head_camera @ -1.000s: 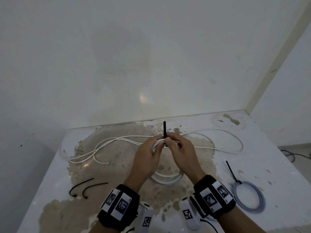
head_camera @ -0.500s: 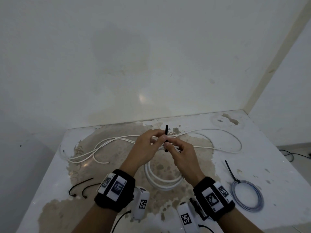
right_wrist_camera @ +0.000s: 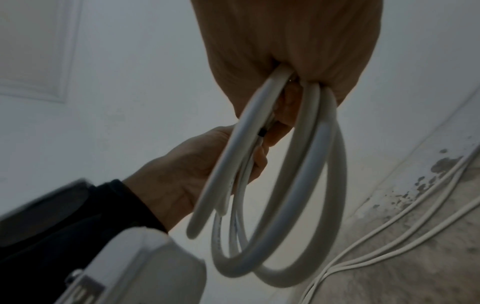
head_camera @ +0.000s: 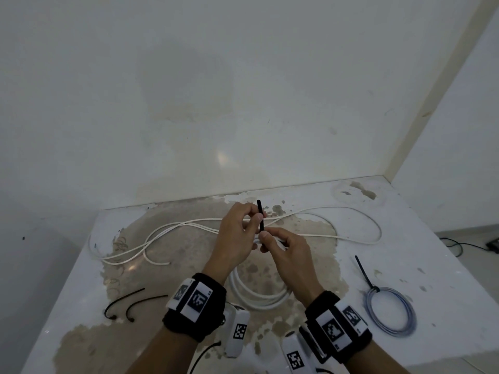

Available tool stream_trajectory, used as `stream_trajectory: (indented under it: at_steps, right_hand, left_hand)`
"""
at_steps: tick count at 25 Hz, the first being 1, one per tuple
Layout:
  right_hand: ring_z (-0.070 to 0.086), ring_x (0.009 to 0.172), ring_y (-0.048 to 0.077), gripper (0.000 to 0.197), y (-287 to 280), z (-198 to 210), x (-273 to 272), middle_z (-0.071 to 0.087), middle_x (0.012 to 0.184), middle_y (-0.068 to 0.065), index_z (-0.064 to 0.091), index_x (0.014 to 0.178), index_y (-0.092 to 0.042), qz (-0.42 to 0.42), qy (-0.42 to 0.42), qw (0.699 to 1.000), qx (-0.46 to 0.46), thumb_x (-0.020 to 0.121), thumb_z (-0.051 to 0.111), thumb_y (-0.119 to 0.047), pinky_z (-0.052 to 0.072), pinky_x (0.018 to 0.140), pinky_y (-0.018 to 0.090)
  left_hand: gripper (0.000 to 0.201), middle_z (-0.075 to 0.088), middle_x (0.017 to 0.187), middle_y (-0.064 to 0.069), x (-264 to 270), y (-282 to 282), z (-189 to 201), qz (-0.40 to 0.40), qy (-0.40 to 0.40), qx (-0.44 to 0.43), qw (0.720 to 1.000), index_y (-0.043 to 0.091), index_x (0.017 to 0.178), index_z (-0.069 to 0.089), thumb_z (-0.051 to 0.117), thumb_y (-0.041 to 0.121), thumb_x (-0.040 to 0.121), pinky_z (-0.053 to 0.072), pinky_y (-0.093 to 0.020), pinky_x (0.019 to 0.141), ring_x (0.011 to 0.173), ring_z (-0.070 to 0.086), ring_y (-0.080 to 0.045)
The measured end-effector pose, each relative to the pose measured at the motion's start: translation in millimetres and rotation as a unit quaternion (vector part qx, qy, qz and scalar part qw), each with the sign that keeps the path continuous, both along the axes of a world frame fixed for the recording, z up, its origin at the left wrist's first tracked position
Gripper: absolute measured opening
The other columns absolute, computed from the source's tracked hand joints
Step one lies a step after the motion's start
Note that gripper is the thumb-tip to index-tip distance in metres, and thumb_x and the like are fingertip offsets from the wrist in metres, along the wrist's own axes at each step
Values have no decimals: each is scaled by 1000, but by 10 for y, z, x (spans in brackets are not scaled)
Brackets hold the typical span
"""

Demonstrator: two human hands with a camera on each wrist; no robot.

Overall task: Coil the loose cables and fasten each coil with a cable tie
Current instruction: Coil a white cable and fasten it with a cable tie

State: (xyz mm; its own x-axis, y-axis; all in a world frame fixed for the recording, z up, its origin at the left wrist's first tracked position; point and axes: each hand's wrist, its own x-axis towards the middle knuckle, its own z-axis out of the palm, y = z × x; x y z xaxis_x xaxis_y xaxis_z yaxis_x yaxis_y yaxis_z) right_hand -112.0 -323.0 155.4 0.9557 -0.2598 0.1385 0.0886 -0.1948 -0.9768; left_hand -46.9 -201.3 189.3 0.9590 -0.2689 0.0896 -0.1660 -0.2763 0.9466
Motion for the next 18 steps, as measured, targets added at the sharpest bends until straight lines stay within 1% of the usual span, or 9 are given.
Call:
stream_trajectory:
  at_steps: [3, 5, 7, 8, 10, 12, 15, 17, 18]
  right_hand:
    - [59, 52, 1, 19, -31, 119, -9, 71, 73, -4, 74, 95, -17, 20, 38, 997, 58, 101, 58, -26, 44, 53, 11]
    - [40, 38, 4, 24, -62, 178, 22, 56, 57, -11, 69, 89, -17, 45, 89, 987, 124, 104, 53, -26, 33, 42, 16]
    - [26, 42, 10, 22, -96, 204, 66, 42, 57, -8, 68, 92, -18, 72, 145, 971, 176, 104, 52, -27, 26, 41, 22]
    - [24, 45, 12, 19, -112, 206, 83, 43, 60, -5, 69, 93, -21, 85, 169, 961, 201, 103, 53, -26, 23, 42, 23]
    - [26, 45, 11, 20, -126, 210, 108, 50, 68, -3, 71, 88, -25, 104, 199, 945, 237, 101, 56, -25, 21, 43, 23]
    - [27, 46, 11, 19, -141, 255, 147, 47, 73, 3, 71, 85, -26, 109, 199, 943, 244, 99, 59, -28, 20, 43, 24]
    - [24, 49, 12, 19, -174, 312, 206, 32, 76, 10, 71, 82, -25, 101, 174, 952, 232, 98, 61, -30, 19, 46, 27]
    - [22, 49, 14, 19, -190, 328, 189, 30, 67, 5, 73, 84, -23, 96, 162, 958, 217, 98, 61, -28, 19, 46, 26]
    - [22, 48, 14, 18, -194, 333, 168, 30, 61, 2, 74, 87, -20, 91, 147, 963, 209, 99, 61, -27, 20, 45, 26]
  left_hand:
    - [13, 47, 104, -5, 12, -17, 22, -18, -7, 33, 999, 21, 96, 65, 53, 26, 99, 49, -18, 48, 69, 60, -6]
    - [13, 47, 103, -4, 23, -25, 39, -32, -26, 46, 998, 26, 95, 64, 52, 29, 100, 48, -17, 48, 68, 56, 2]
    - [16, 50, 105, -2, 18, -16, 10, -47, -41, 46, 997, 36, 90, 60, 51, 27, 100, 47, -18, 54, 72, 55, 6]
    - [18, 52, 105, -3, 2, -9, -11, -53, -43, 34, 997, 37, 89, 59, 51, 26, 100, 47, -18, 58, 75, 55, 5]
    - [20, 55, 104, -6, -18, 15, -15, -56, -60, 10, 997, 34, 88, 59, 51, 20, 100, 46, -11, 69, 82, 57, 3]
    - [18, 55, 102, -7, 13, 24, 27, -37, -95, -5, 995, 26, 91, 62, 51, 14, 100, 42, -9, 78, 90, 58, -4]
    - [13, 53, 100, -2, 61, -3, 108, -2, -122, -49, 991, 12, 94, 66, 53, 10, 99, 49, -16, 79, 93, 61, -11]
    - [13, 54, 101, 1, 32, -27, 110, 7, -119, -64, 991, 15, 93, 66, 54, 12, 98, 53, -22, 77, 94, 61, -13]
    - [14, 54, 100, 2, 14, -35, 114, 6, -121, -58, 991, 17, 94, 68, 55, 13, 98, 51, -21, 76, 92, 60, -12]
